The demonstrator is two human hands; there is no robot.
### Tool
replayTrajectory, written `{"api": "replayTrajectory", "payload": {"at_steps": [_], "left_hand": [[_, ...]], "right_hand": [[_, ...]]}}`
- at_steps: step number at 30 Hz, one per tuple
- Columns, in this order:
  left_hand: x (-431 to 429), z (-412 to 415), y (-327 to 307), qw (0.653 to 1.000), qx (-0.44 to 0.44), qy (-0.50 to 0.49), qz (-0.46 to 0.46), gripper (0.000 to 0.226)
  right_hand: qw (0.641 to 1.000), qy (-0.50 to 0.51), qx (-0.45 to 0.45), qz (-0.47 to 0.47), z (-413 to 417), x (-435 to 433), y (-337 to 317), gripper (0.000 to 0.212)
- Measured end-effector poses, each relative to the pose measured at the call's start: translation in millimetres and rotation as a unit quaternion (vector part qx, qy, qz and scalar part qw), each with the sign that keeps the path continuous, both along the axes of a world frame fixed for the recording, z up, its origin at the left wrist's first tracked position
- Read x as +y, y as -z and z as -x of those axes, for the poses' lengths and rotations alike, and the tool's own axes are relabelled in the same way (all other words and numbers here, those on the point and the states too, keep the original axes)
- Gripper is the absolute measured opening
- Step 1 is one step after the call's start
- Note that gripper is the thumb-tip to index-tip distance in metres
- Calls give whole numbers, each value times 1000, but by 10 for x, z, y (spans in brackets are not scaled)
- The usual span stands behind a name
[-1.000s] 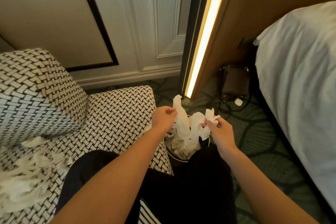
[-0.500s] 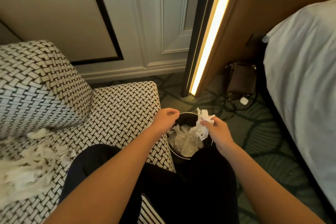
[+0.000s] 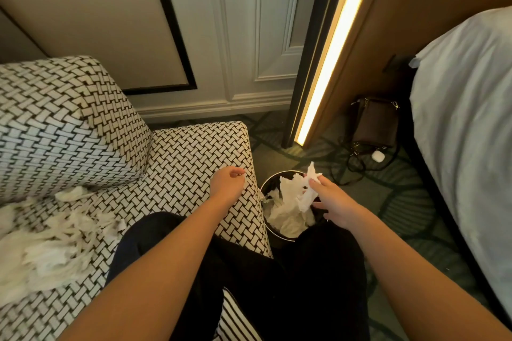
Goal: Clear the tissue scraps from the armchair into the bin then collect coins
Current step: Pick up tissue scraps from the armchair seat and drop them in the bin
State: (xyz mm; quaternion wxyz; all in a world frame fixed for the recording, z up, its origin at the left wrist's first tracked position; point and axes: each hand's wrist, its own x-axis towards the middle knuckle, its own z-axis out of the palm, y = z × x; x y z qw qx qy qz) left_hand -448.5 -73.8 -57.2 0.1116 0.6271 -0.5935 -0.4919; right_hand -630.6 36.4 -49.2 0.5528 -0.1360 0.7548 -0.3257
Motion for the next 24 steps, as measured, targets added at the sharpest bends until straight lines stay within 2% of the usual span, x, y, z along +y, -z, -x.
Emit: {"api": "replayTrajectory", "payload": {"at_steps": [5, 10, 15, 21, 24], "left_hand": [[28, -124, 77, 996, -53, 64, -27, 37], [113, -165, 125, 977, -138, 160, 12, 37], [191, -228, 166, 972, -138, 184, 44, 40], [194, -235, 123, 966, -150, 206, 45, 43], [173, -211, 100, 970, -139, 200, 24, 41]], "right_hand": [[999, -15, -45, -10, 9, -44, -2, 56], [997, 40, -63, 19, 12, -59, 93, 56], [995, 68, -64, 20, -95, -25, 220, 43], [997, 45, -64, 20, -354, -48, 272, 21], [997, 29, -68, 29, -473, -102, 264, 26]]}}
